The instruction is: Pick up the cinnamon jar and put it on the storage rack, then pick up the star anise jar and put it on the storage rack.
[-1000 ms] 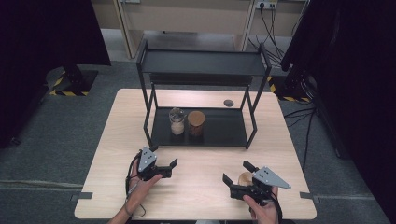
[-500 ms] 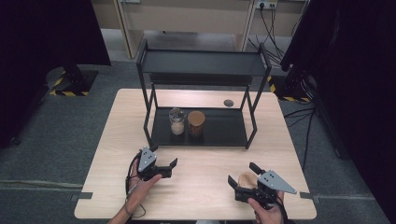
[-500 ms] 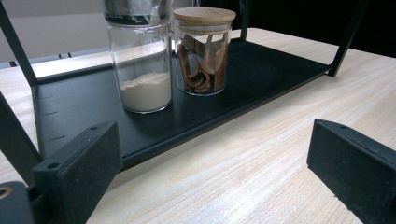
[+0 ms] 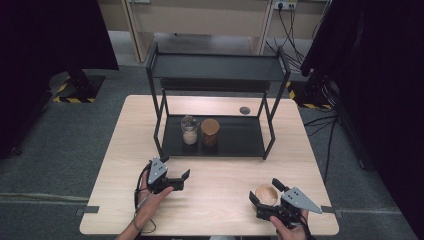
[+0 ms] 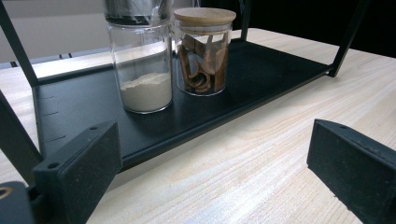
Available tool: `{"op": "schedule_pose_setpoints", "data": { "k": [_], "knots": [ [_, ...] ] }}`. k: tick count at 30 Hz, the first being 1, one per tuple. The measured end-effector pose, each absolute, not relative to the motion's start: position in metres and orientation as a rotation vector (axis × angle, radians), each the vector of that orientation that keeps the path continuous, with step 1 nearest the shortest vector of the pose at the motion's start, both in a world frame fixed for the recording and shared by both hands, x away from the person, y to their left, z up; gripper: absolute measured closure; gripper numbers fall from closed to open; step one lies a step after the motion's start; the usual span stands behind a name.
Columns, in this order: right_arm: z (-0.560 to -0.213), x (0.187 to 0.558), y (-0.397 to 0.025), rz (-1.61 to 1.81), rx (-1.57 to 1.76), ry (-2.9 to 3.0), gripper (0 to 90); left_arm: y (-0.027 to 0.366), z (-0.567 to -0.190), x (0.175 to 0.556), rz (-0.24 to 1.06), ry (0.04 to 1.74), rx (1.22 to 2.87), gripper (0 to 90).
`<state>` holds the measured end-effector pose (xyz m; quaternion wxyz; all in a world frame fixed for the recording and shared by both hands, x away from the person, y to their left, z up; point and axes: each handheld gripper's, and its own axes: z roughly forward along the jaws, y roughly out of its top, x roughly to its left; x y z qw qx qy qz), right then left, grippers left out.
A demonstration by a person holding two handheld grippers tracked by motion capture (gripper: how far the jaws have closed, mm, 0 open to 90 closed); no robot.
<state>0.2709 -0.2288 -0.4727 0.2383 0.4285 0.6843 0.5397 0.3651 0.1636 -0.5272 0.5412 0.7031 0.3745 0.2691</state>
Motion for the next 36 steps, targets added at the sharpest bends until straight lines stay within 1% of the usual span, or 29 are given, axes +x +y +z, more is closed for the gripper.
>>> {"op": "schedule_pose_setpoints", "data": {
  "k": [36],
  "knots": [
    [-0.486,0.261,-0.239,1.479,1.193,1.872,4.3,0.164,-0.527,0.365,0.637,0.893,1.669,2.6]
  ]
}}
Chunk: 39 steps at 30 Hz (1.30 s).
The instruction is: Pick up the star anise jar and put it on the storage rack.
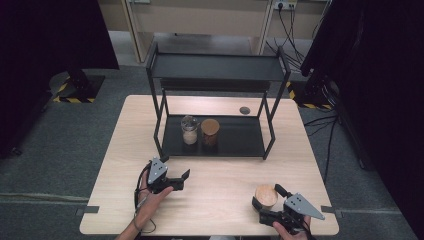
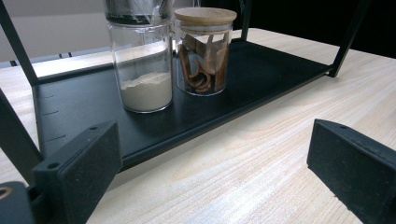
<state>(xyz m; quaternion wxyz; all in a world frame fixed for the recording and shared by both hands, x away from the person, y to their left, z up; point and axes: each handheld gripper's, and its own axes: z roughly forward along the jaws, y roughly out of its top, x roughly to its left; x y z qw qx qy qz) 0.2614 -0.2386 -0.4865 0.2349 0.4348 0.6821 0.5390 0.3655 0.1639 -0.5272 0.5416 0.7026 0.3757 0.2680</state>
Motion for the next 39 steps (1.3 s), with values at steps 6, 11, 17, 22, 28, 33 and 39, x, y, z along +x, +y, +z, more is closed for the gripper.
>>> {"op": "schedule_pose_setpoints", "data": {
  "k": [6,11,17,22,28,33,39],
  "knots": [
    [-0.487,0.260,-0.241,1.474,1.193,1.865,4.3,0.164,-0.527,0.365,0.637,0.892,1.669,2.6],
    [-0.487,0.258,-0.244,1.464,1.198,1.856,4.3,0.164,-0.527,0.366,0.636,0.894,1.668,2.6],
    [-0.489,0.256,-0.245,1.441,1.191,1.859,4.3,0.164,-0.527,0.365,0.638,0.893,1.668,2.6],
    [-0.492,0.256,-0.245,1.424,1.191,1.861,4.3,0.164,-0.527,0.365,0.638,0.892,1.669,2.6],
    [-0.495,0.257,-0.245,1.413,1.198,1.871,4.3,0.164,-0.527,0.365,0.637,0.892,1.669,2.6],
    [-0.499,0.259,-0.245,1.397,1.200,1.884,4.3,0.164,-0.527,0.365,0.637,0.891,1.670,2.6],
    [-0.504,0.262,-0.245,1.384,1.208,1.893,4.5,0.164,-0.527,0.365,0.637,0.891,1.671,2.6]
  ]
}}
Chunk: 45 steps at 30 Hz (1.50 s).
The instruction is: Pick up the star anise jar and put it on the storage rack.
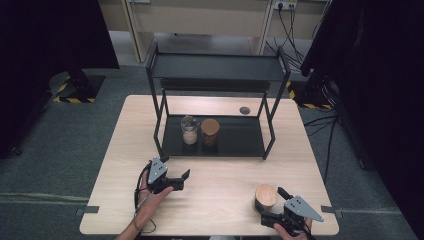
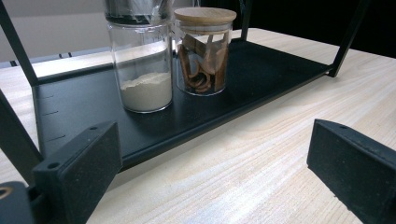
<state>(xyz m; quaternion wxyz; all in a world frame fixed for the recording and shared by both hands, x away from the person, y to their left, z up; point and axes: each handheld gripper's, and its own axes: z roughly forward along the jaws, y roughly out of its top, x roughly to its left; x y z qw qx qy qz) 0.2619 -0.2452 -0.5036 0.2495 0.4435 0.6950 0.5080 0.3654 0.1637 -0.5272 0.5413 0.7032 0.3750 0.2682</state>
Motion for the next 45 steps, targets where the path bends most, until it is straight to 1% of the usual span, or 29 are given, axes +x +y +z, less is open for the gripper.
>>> {"op": "schedule_pose_setpoints", "data": {
  "k": [19,25,32,34,45],
  "knots": [
    [-0.514,0.268,-0.241,1.353,1.213,1.932,6.5,0.163,-0.527,0.365,0.637,0.891,1.671,2.6],
    [-0.515,0.269,-0.239,1.340,1.206,1.940,11.3,0.163,-0.527,0.365,0.637,0.891,1.671,2.6],
    [-0.517,0.270,-0.240,1.310,1.202,1.948,20.0,0.164,-0.527,0.365,0.637,0.891,1.672,2.6],
    [-0.518,0.270,-0.240,1.298,1.196,1.959,24.1,0.164,-0.527,0.365,0.637,0.891,1.672,2.6],
    [-0.514,0.269,-0.239,1.291,1.181,1.956,25.1,0.164,-0.527,0.366,0.635,0.891,1.672,2.6]
  ]
}}
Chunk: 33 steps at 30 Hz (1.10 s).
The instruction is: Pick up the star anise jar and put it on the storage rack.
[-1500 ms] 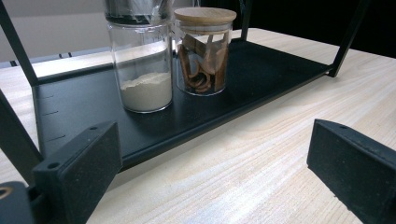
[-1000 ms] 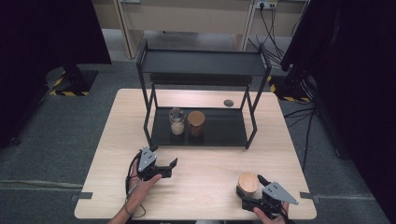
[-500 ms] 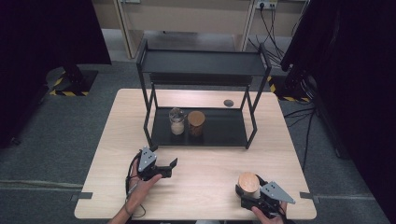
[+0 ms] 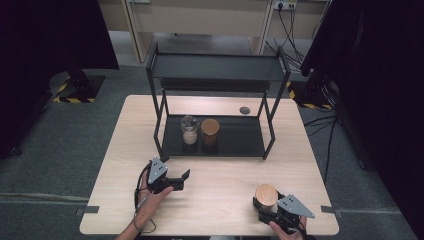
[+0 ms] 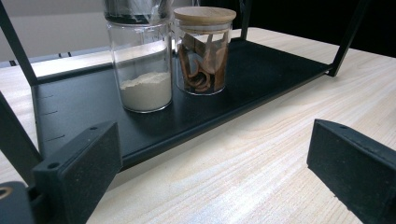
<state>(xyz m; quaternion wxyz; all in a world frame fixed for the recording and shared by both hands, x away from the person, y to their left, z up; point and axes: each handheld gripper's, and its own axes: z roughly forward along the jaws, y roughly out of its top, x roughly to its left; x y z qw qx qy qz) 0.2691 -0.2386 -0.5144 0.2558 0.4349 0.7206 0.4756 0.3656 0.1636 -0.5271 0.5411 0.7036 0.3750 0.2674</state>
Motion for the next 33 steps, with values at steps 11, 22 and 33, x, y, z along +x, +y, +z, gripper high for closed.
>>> {"op": "schedule_pose_setpoints", "data": {
  "k": [11,22,33],
  "knots": [
    [-0.504,0.267,-0.234,1.331,1.139,1.942,25.1,0.163,-0.527,0.366,0.637,0.892,1.672,2.6],
    [-0.499,0.270,-0.227,1.343,1.111,1.955,25.2,0.163,-0.527,0.366,0.637,0.892,1.672,2.6],
    [-0.493,0.275,-0.225,1.353,1.091,1.957,25.3,0.164,-0.527,0.366,0.635,0.895,1.674,2.6]
  ]
}}
